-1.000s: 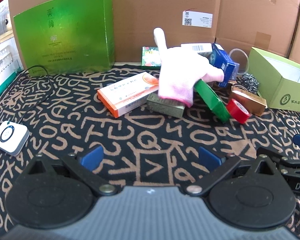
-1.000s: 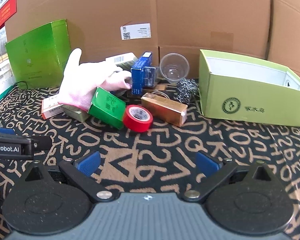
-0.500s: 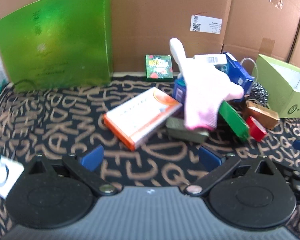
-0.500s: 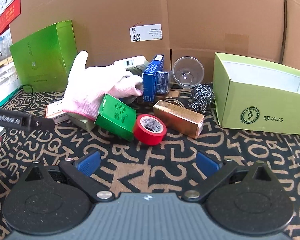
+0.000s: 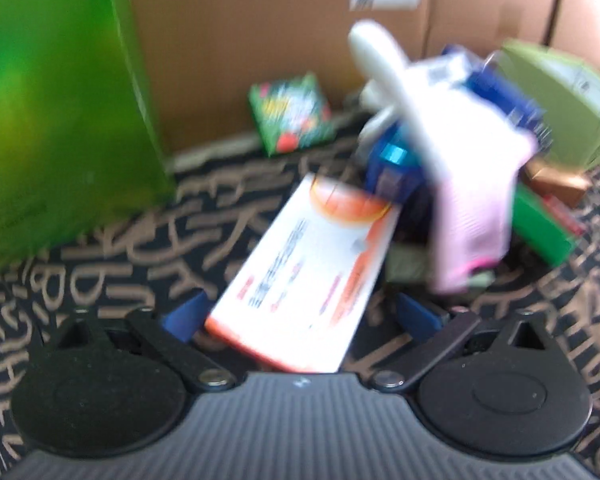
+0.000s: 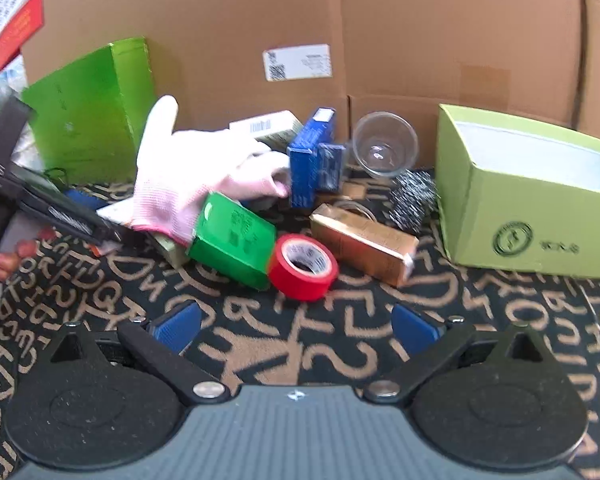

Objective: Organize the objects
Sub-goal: 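Grasp the medicine box with the left tool while the right tool grasps the red tape roll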

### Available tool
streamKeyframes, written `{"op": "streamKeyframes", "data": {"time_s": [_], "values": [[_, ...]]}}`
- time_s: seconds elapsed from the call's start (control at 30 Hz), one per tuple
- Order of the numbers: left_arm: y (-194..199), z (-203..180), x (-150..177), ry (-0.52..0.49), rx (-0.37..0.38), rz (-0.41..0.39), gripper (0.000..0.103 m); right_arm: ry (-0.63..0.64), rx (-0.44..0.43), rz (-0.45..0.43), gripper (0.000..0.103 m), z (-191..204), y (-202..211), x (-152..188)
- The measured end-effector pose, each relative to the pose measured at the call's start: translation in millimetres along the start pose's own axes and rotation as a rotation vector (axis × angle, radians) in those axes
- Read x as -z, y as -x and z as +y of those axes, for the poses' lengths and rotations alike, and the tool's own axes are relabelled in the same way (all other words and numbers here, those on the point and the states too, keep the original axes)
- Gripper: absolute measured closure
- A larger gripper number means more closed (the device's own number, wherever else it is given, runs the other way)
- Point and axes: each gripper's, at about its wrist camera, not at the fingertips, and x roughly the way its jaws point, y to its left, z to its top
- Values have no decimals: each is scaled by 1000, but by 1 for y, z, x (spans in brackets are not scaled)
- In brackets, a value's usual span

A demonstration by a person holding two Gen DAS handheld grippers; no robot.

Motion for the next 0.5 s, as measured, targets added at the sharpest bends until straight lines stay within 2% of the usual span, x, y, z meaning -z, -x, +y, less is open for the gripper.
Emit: {"op": "streamKeyframes", "data": {"time_s": [0.07, 0.2, 0.3, 0.33, 0.4, 0.43, 0.47, 0.5], "values": [[7, -1, 5, 57, -13, -35, 22, 22, -44, -1, 0, -2, -6, -4], [25, -14, 22, 149, -35, -41, 30, 32, -77, 23, 22, -4, -20, -13], [42, -34, 42, 188, -15, -50, 34, -12, -96, 16, 24, -9, -29, -18], [49, -40, 49, 195, 14, -58, 32, -24, -101, 14, 24, -10, -32, -19], [60, -52, 59, 218, 51, -72, 20, -40, -106, 24, 26, -12, -39, -20], [66, -58, 62, 224, 53, -83, 15, -46, -112, 25, 44, -13, -41, -19], [70, -62, 63, 224, 35, -96, 15, -46, -96, 26, 51, -13, -39, -16], [73, -66, 62, 215, 10, -105, 15, -38, -96, 24, 51, -14, -37, -14]]}}
